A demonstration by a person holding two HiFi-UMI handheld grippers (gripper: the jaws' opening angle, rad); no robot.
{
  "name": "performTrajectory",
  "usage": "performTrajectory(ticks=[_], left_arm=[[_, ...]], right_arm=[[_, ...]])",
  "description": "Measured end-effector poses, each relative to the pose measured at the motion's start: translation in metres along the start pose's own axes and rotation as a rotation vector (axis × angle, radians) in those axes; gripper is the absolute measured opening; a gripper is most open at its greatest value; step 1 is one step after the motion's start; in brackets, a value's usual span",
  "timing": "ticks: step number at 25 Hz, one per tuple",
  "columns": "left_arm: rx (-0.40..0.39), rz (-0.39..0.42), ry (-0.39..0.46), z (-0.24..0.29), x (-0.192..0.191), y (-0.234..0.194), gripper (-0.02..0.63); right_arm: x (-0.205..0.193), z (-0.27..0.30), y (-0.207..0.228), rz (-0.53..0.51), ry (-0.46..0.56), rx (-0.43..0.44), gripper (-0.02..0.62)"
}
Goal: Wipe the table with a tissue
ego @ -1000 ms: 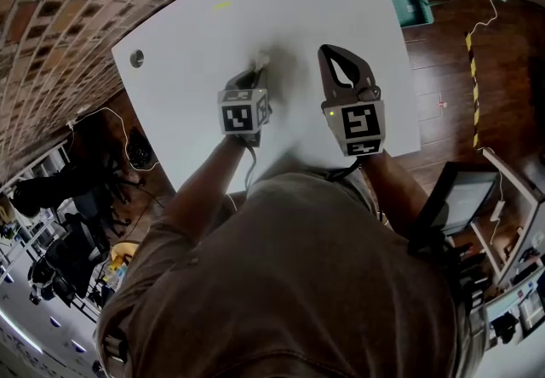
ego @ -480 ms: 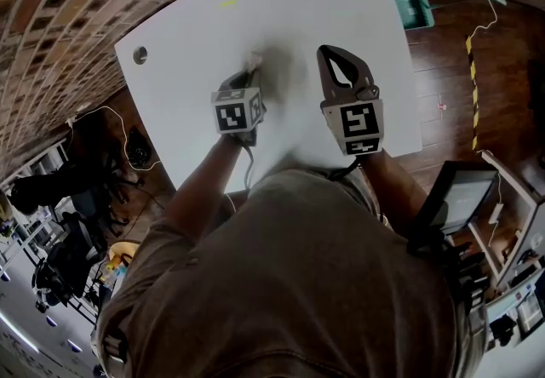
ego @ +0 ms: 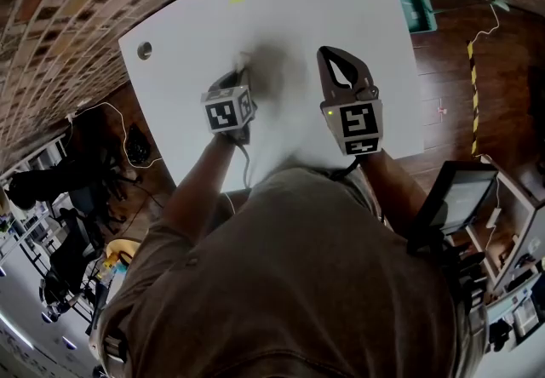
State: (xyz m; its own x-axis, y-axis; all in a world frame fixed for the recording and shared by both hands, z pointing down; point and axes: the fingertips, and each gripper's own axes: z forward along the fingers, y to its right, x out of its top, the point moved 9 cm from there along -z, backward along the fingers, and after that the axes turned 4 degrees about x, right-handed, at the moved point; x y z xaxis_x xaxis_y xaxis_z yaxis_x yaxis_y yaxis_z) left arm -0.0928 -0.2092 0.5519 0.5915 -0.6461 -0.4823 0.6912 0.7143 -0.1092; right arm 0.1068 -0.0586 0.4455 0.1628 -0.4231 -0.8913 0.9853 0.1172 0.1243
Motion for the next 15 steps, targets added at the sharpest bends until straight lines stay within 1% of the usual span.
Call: performTrajectory(ticks=[6, 15], left_arm=[[0.035, -0.03, 0.004, -0.003, -0.001, -0.017, 0.031], [0.049, -0.018, 0.002, -0.001, -0.001, -0.015, 0.031]], right_arm=[[0.001, 0.001, -0.001, -0.004, -0.002, 0.003, 0.014], [-0.001, -0.001, 0.002, 0.001, 0.0, -0.006, 0.014]])
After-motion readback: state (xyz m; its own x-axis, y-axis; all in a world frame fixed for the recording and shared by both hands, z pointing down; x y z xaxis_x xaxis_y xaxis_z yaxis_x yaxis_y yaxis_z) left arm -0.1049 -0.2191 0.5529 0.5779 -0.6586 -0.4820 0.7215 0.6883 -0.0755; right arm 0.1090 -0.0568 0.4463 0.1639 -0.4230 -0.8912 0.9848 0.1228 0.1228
